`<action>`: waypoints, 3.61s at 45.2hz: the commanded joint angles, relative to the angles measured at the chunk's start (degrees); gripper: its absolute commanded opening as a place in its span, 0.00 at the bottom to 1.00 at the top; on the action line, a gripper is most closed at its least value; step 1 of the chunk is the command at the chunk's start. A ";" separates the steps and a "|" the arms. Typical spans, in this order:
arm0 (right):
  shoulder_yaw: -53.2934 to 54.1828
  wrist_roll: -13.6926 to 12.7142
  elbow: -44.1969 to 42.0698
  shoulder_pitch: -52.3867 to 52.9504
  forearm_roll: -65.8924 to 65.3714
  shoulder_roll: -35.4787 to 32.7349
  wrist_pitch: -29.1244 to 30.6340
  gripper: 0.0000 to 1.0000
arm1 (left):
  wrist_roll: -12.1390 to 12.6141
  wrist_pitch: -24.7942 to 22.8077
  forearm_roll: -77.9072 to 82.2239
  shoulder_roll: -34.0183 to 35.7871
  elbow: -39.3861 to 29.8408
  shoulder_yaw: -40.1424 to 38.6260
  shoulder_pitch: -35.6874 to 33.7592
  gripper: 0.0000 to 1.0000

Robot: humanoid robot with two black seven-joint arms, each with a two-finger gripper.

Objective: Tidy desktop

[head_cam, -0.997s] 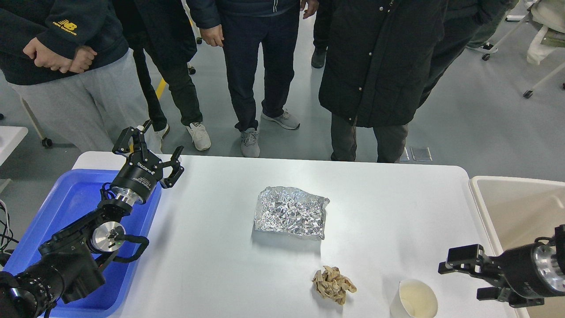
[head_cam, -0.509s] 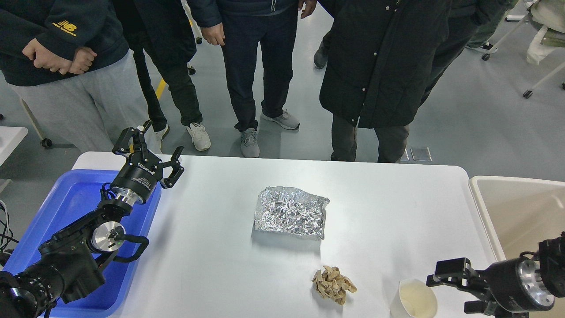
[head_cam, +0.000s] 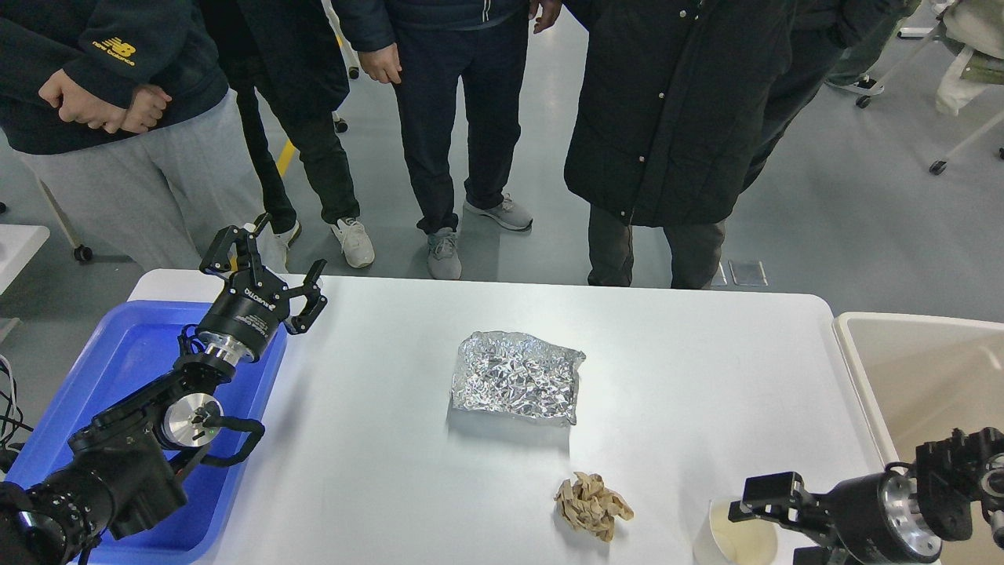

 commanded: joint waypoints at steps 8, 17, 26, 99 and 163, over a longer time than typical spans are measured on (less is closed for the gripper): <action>0.93 0.50 -5.52 -3.21 -0.96 5.82 -2.00 1.00 | 0.00 0.01 0.00 0.01 0.00 0.00 0.00 1.00; 0.93 0.77 -6.58 -3.83 -2.99 6.43 -2.18 1.00 | 0.00 0.01 0.00 0.01 0.00 0.00 0.00 1.00; 0.93 2.44 -7.10 -4.80 -5.71 6.43 -2.27 0.98 | 0.00 0.01 0.00 0.01 0.00 0.00 0.00 1.00; 3.75 3.49 2.74 12.68 0.44 -20.54 12.31 0.00 | 0.00 -0.08 0.00 0.01 0.00 -0.09 -0.09 1.00; 8.66 2.00 -87.59 -11.38 40.78 22.68 -3.06 0.00 | 0.00 -0.08 0.00 0.01 0.00 -0.09 0.00 1.00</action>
